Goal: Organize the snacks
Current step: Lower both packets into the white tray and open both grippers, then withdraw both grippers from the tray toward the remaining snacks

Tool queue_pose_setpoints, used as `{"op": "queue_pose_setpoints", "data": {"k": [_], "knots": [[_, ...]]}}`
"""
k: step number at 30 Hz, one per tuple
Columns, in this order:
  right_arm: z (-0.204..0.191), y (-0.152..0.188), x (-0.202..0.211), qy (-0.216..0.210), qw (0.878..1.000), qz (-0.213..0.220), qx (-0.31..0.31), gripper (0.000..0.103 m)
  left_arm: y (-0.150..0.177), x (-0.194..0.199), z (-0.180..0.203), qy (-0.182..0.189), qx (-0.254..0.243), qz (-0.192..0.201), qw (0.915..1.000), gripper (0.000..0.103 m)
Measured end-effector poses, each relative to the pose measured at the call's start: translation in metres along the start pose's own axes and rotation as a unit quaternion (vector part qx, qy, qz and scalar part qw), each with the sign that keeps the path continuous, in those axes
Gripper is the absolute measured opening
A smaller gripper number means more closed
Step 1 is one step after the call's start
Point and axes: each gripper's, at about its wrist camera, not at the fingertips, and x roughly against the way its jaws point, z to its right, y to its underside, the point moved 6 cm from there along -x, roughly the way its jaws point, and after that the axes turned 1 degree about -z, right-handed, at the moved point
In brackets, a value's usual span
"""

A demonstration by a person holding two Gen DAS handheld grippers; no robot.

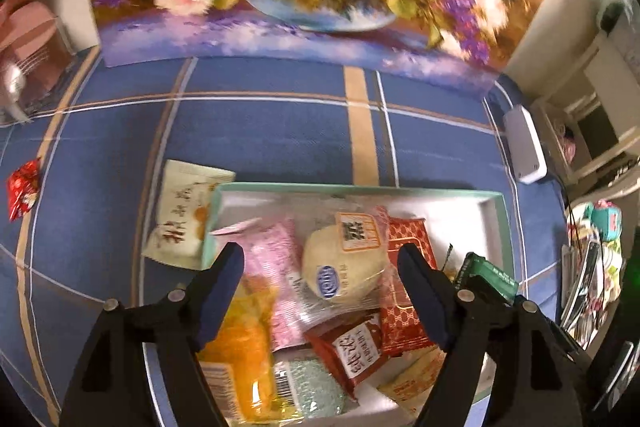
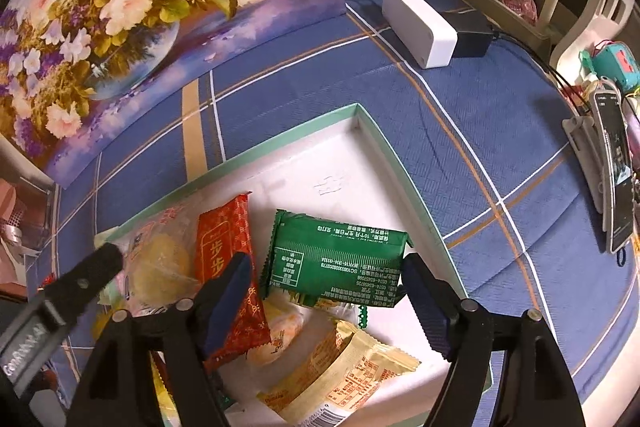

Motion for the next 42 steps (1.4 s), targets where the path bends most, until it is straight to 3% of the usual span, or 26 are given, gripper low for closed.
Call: {"op": "queue_pose_setpoints", "data": {"k": [10,14,18,19,22,42], "knots": [[-0.006,0.003,0.001,0.010,1.000,-0.002,0.023,0.085,0.014,0.020,-0.040,-0.035,0.016,0.051,0.9979,0.080],[-0.014,0.005,-0.003,0.018,0.999,-0.006,0.040,0.086,0.019,0.021,-0.051,-0.050,0.018,0.054,0.9971,0.084],[-0.023,0.007,0.000,0.010,0.999,0.001,0.048,0.103,0.020,0.026,-0.057,-0.070,0.016,0.065,0.9953,0.086],[-0.026,0.007,0.001,0.008,0.999,0.004,0.051,0.103,0.020,0.027,-0.058,-0.073,0.013,0.068,0.9949,0.093],[-0.035,0.010,0.002,0.010,0.998,0.005,0.062,0.103,0.021,0.030,-0.061,-0.079,0.011,0.077,0.9939,0.097],[-0.099,0.030,0.013,0.033,0.990,0.016,0.136,0.103,0.020,0.043,-0.137,-0.112,0.118,0.047,0.9856,0.101]]}}
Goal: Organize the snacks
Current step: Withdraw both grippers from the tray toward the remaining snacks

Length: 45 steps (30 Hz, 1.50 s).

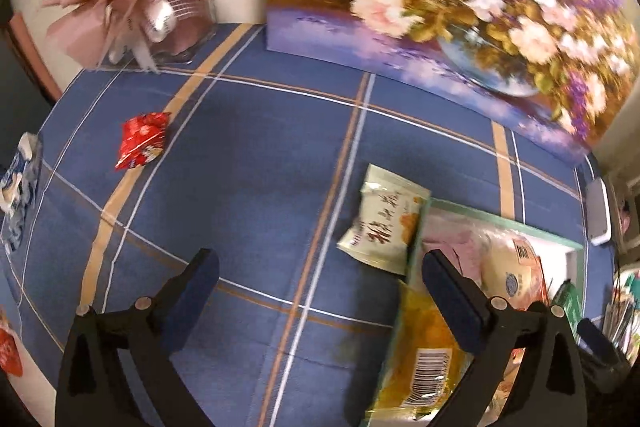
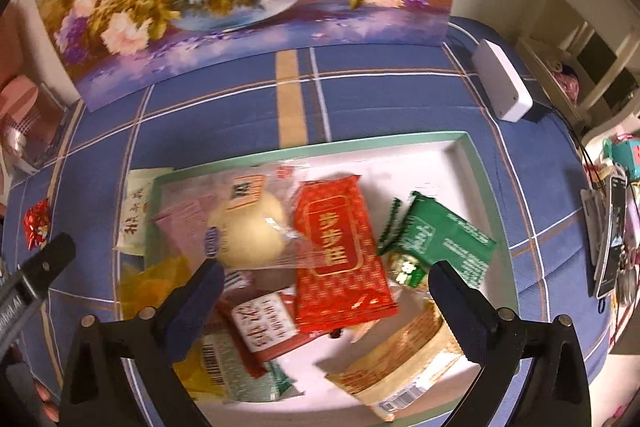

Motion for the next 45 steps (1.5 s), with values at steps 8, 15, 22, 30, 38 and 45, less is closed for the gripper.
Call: {"op": "queue_pose_setpoints", "data": {"k": [8,15,22,30,38,45], "knots": [[-0.033,-0.002,0.015,-0.039,0.999,0.013,-0.003,0.103,-0.010,0.004,-0.039,-0.034,0.045,0.008,0.9984,0.101],[-0.048,-0.001,0.016,-0.041,0.999,0.013,-0.002,0.103,-0.016,0.010,-0.077,-0.099,0.071,0.020,0.9923,0.101],[-0.064,0.000,0.018,-0.046,0.999,0.019,0.005,0.103,-0.017,0.003,-0.103,-0.126,0.085,-0.006,0.9883,0.101],[-0.094,-0.003,0.017,-0.122,0.992,0.018,-0.001,0.103,-0.013,-0.003,-0.142,-0.189,0.095,-0.041,0.9765,0.101],[-0.117,-0.006,0.014,-0.153,0.988,0.017,-0.001,0.103,-0.012,-0.013,-0.165,-0.171,0.110,-0.058,0.9774,0.101],[-0.138,-0.008,0.002,-0.160,0.987,0.000,-0.002,0.103,-0.016,-0.024,-0.173,-0.134,0.113,-0.060,0.9827,0.101]]}}
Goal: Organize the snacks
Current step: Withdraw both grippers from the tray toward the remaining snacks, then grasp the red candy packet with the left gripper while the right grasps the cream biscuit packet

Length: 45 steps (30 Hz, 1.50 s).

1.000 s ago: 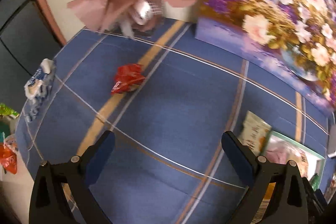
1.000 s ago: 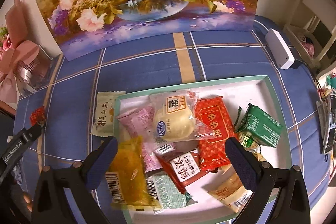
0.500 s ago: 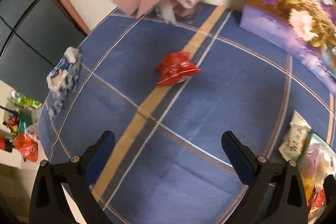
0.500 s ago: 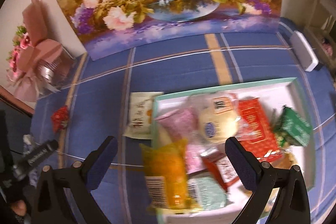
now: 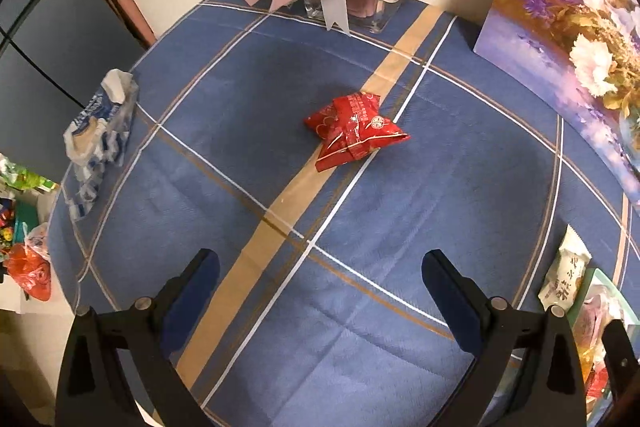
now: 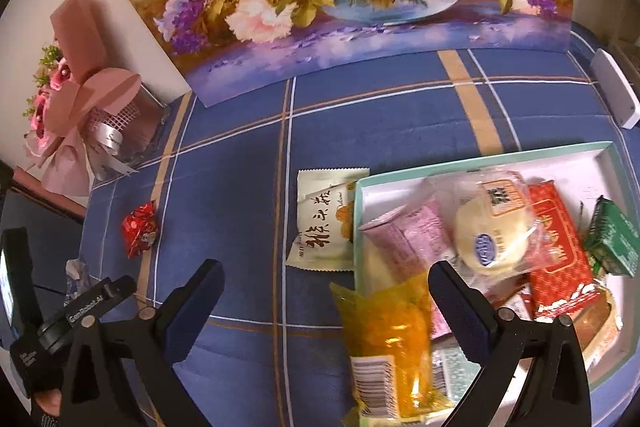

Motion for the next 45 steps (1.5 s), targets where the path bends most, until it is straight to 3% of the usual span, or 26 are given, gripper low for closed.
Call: {"op": "queue_pose_setpoints", "data": {"k": [14,25,30,39,45], "knots": [[-0.022,-0.012,-0.035,0.000,0.999,-0.035,-0.001,0.101,-0.009,-0.028,-0.017,0.033,0.017,-0.023,0.9991,0.101],[-0.036,-0.011,-0.064,0.014,0.998,-0.061,0.013,0.099,-0.022,-0.040,-0.031,0.063,0.018,-0.017,0.9977,0.101],[-0.037,-0.015,-0.072,0.021,0.997,-0.067,0.021,0.095,-0.027,-0.047,-0.042,0.046,-0.005,0.003,0.9989,0.101],[-0.038,-0.020,-0.085,0.060,0.995,-0.070,0.036,0.091,-0.026,-0.062,-0.050,0.058,0.004,-0.015,0.9982,0.101],[-0.047,-0.023,-0.096,0.116,0.989,-0.066,0.065,0.089,-0.027,-0.058,-0.053,0.067,0.005,-0.009,0.9977,0.101]]}}
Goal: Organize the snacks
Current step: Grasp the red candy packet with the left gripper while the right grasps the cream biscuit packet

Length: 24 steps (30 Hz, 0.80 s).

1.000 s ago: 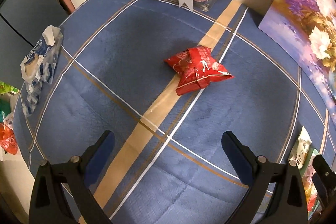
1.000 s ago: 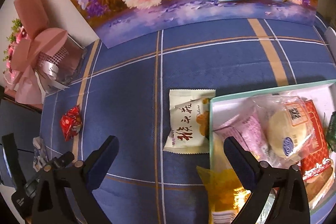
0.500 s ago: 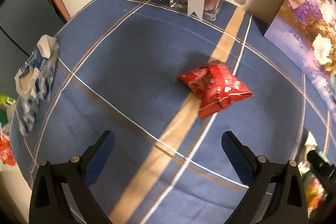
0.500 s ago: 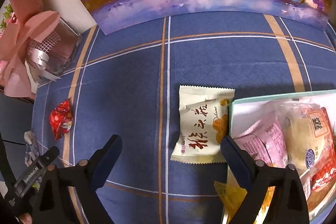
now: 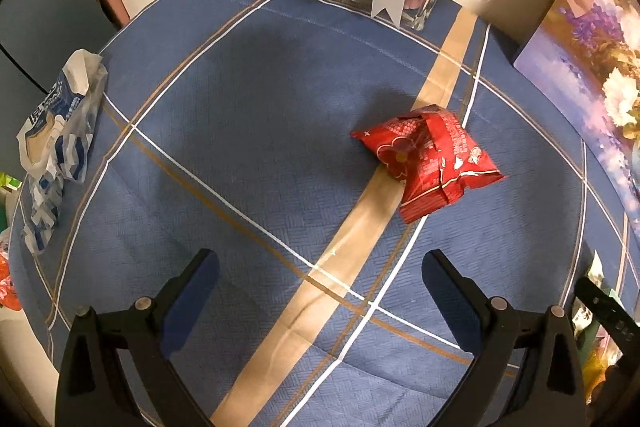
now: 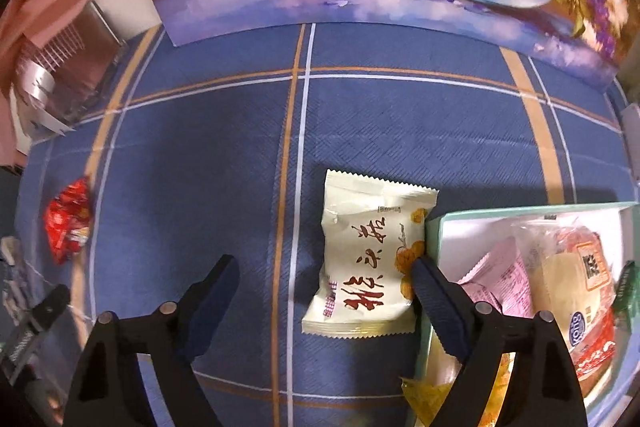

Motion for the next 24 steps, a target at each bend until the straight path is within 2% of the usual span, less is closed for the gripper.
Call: {"op": "queue_pose_setpoints", "data": {"k": [7,14,20,24], "knots": [[-0.006,-0.007,-0.007,0.021,1.000,0.008,-0.009,0.089,0.000,0.001,0.000,0.004,0.000,-0.002,1.0000,0.101],[-0.011,-0.003,-0.007,-0.002,1.000,0.011,-0.008,0.089,0.001,0.000,0.003,0.009,-0.002,-0.003,1.0000,0.101],[-0.024,-0.001,0.002,-0.053,0.998,0.010,-0.008,0.088,0.000,-0.002,0.004,0.016,0.000,-0.005,0.9999,0.101],[-0.019,-0.001,0.003,-0.043,0.999,0.006,-0.022,0.087,0.000,-0.009,0.002,0.027,0.004,-0.015,0.9995,0.101]]}}
